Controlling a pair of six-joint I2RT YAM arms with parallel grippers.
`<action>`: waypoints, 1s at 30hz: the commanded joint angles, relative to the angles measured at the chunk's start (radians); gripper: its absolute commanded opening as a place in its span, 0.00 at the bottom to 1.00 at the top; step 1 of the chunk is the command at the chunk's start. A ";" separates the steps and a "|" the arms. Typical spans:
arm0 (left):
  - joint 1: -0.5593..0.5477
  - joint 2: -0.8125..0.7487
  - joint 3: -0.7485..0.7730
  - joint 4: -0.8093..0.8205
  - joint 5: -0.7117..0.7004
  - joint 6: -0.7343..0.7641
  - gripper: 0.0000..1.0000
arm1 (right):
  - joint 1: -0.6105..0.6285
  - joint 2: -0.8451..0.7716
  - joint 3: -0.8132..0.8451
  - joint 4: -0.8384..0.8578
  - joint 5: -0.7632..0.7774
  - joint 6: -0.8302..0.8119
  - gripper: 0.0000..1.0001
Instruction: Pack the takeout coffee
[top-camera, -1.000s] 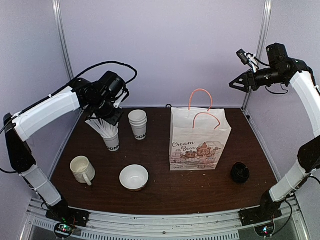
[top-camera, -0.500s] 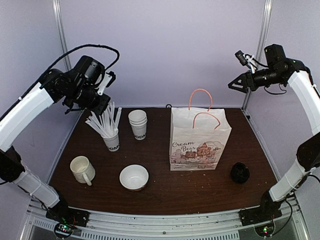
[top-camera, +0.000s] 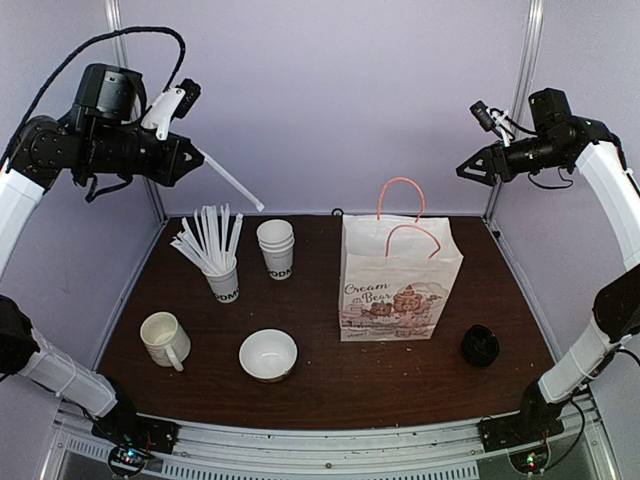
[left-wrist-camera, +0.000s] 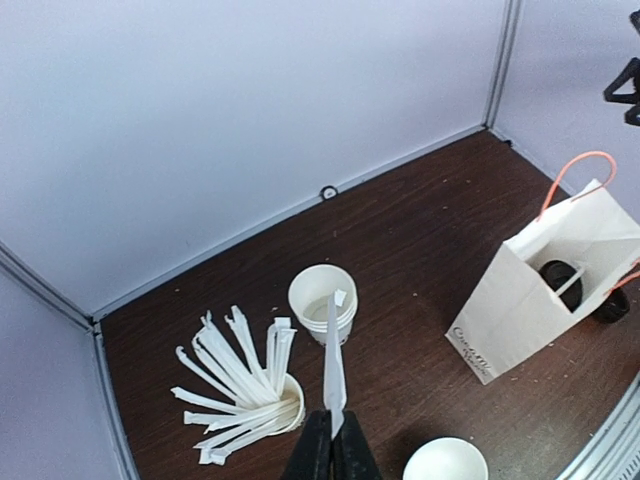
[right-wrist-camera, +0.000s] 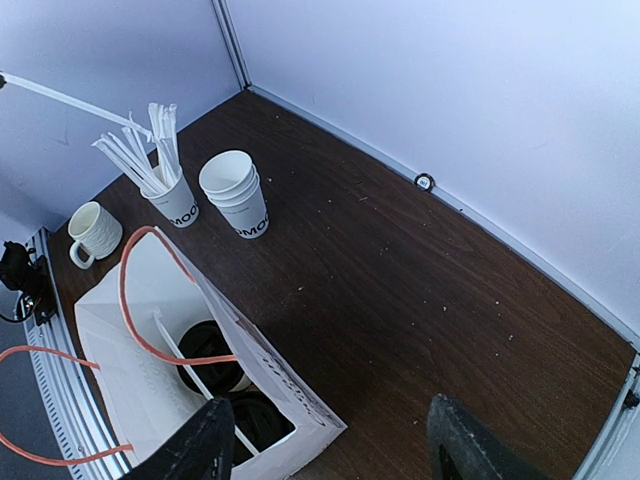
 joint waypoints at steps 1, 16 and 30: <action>0.006 -0.022 0.027 0.078 0.206 -0.027 0.00 | -0.007 -0.005 0.015 0.010 -0.006 0.000 0.69; 0.005 0.028 -0.043 0.425 0.705 -0.196 0.00 | -0.007 -0.027 -0.009 0.014 0.021 -0.010 0.69; -0.087 0.263 -0.146 0.719 0.860 -0.349 0.00 | -0.007 -0.025 -0.011 0.014 0.023 -0.014 0.69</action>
